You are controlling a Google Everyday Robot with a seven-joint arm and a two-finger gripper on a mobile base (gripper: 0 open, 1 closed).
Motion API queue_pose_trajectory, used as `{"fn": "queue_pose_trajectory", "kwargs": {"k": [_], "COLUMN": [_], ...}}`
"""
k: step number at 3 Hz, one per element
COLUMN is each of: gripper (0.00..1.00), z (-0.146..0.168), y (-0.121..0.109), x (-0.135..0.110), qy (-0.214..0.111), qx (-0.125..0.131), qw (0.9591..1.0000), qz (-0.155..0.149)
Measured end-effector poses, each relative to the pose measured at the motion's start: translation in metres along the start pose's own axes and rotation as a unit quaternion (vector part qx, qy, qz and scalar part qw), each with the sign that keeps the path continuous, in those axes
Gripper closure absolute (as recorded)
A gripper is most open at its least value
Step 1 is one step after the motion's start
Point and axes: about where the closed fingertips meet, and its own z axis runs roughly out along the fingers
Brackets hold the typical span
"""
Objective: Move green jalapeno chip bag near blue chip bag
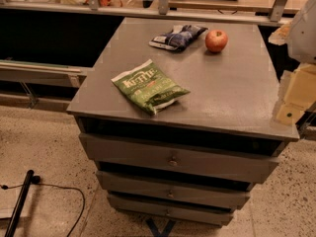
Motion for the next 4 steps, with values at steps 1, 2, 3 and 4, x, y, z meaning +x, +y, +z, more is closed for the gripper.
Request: {"fn": "queue_pose_trajectory", "kwargs": {"k": [1,2,3,4], "gripper": [0.00,0.00,0.00,0.00], "z": [0.000,-0.002,0.013,0.041], "y": [0.000,-0.001,-0.014,-0.017], "x": [0.000,-0.001,0.022,0.031], "qy": [0.000,-0.011,-0.063,-0.158], "qx": [0.000,0.003,0.001,-0.006], "qw": [1.0000,0.9999,0.9954,0.9778], "qz": [0.000,0.002,0.072,0.137]}}
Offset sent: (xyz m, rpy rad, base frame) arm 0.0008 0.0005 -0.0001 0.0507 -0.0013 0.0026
